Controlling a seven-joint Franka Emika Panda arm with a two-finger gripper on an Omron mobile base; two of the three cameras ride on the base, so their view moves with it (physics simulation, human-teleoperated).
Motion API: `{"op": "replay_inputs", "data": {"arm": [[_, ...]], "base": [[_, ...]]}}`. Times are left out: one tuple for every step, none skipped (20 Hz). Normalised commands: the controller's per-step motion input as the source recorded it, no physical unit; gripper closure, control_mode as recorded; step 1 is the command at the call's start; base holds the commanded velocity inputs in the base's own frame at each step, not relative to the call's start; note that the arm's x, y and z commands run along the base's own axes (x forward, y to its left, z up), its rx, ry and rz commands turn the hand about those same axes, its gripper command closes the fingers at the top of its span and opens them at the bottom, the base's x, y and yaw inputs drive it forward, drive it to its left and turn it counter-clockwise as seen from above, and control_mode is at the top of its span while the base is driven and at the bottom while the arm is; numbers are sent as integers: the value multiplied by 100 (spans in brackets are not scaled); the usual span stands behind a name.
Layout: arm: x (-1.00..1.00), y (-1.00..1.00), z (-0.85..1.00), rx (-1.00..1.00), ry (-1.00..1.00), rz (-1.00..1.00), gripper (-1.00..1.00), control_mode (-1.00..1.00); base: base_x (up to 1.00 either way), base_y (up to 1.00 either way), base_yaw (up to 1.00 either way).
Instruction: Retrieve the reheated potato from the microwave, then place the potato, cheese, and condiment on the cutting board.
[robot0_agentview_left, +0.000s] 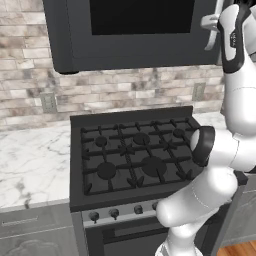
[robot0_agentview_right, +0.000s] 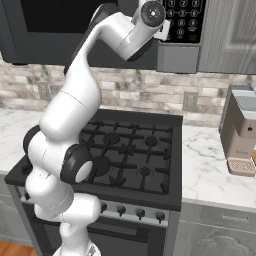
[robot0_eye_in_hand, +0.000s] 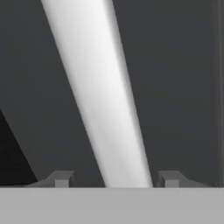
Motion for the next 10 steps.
{"op": "replay_inputs", "data": {"arm": [[19, 64, -25, -1, -12, 0, 100, -100], [21, 65, -23, -1, -10, 0, 100, -100], [24, 61, -19, -2, -9, 0, 100, -100], [23, 56, -17, -1, -9, 0, 100, -100], [21, 50, -22, 0, -8, 0, 100, -100], [16, 49, -22, 0, -10, 0, 100, -100], [12, 51, -25, 0, -9, 0, 100, -100], [7, 51, -25, 0, -7, 0, 100, -100], [5, 52, -23, 0, -7, 0, 100, -100], [0, 53, -20, 0, -6, 0, 100, -100]], "base": [[0, 0, 0], [0, 0, 0], [0, 0, 0], [0, 0, 0], [0, 0, 0], [0, 0, 0], [0, 0, 0], [0, 0, 0], [0, 0, 0], [0, 0, 0]]}}
